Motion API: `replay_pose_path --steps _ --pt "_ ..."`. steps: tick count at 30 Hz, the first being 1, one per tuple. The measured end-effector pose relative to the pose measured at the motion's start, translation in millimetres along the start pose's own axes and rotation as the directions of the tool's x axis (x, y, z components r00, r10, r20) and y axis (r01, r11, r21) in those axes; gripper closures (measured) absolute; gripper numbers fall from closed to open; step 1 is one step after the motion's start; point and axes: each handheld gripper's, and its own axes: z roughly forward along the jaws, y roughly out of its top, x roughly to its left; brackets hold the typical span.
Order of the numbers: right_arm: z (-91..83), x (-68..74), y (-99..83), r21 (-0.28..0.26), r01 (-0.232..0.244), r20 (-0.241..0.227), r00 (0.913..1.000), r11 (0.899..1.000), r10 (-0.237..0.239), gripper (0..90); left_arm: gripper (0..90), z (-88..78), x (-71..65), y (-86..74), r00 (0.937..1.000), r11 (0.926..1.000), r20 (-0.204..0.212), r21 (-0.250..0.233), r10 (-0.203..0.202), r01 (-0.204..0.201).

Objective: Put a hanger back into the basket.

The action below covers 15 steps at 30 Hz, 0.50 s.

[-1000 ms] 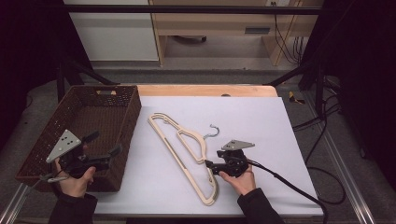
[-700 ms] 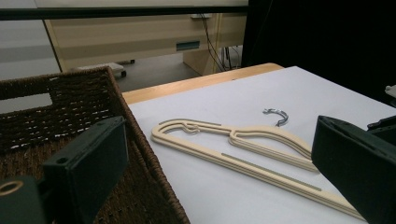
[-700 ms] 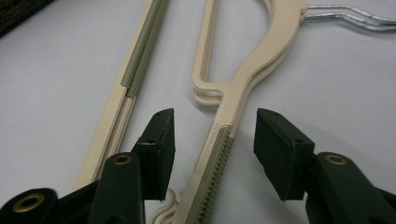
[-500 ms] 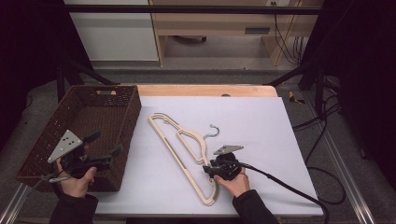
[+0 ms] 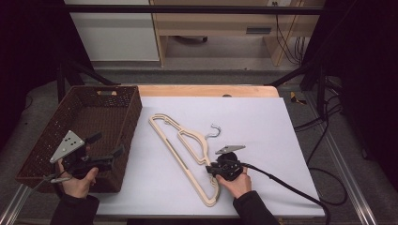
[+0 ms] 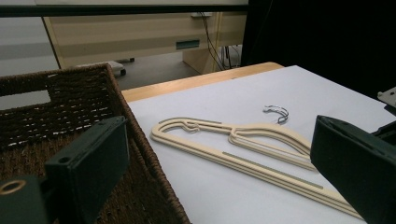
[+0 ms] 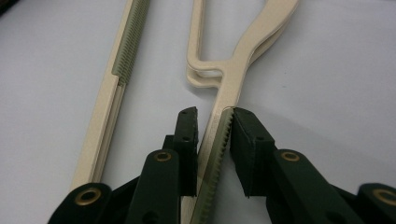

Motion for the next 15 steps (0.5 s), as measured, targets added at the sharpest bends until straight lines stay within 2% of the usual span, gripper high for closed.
replay_pose_path --steps 7,8,15 --pt "-4.6 -0.3 1.7 -0.007 -0.026 0.023 0.9994 1.0 0.026 74.4 4.4 0.6 -0.1 -0.2 1.0 1.0 -0.002 0.001 0.0 0.0" --pt "-5.4 -1.2 2.0 -0.01 -0.016 0.027 0.9995 1.0 0.016 74.7 4.4 0.5 -0.1 -0.2 1.0 1.0 -0.002 0.001 0.0 0.0" --pt "-11.0 -1.2 3.4 -0.031 -0.032 0.044 0.9985 0.999 0.033 77.8 4.5 0.7 -1.9 0.5 1.0 1.0 0.0 0.001 0.004 -0.004"
